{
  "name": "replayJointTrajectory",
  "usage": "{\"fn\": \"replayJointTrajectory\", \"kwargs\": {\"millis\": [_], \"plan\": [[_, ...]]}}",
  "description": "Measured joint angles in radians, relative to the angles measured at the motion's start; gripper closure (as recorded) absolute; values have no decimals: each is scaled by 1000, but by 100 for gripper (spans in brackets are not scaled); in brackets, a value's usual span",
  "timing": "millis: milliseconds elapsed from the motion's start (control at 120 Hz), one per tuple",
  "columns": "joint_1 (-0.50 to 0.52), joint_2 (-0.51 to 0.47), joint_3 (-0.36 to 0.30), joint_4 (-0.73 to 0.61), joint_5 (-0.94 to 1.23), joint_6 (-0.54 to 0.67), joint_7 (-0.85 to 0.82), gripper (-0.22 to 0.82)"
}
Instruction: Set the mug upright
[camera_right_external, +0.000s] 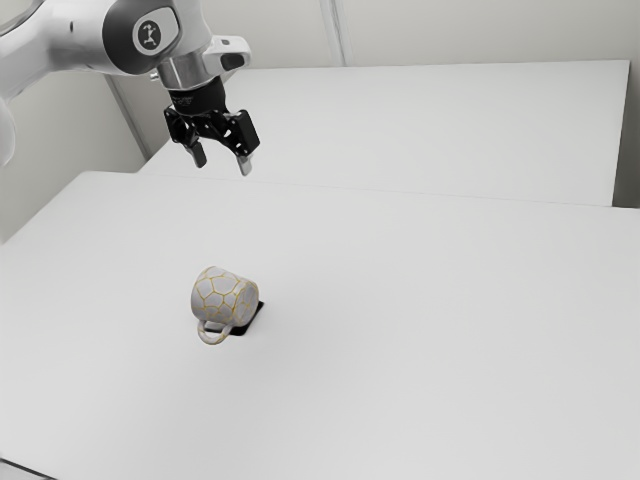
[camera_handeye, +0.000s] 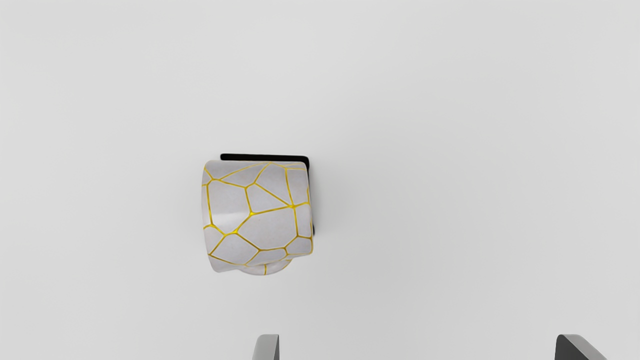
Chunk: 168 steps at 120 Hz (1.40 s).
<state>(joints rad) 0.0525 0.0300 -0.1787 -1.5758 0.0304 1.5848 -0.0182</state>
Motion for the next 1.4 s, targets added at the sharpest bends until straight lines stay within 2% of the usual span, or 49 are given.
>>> {"fn": "replayJointTrajectory", "kwargs": {"millis": [467,992,1117,1400], "plan": [[-10,-30,10,-53,-26,3,12,0],[14,-8,10,-80,-78,17,91,0],[65,7,11,-69,-79,18,105,0],[284,44,12,-74,-93,24,139,0]]}}
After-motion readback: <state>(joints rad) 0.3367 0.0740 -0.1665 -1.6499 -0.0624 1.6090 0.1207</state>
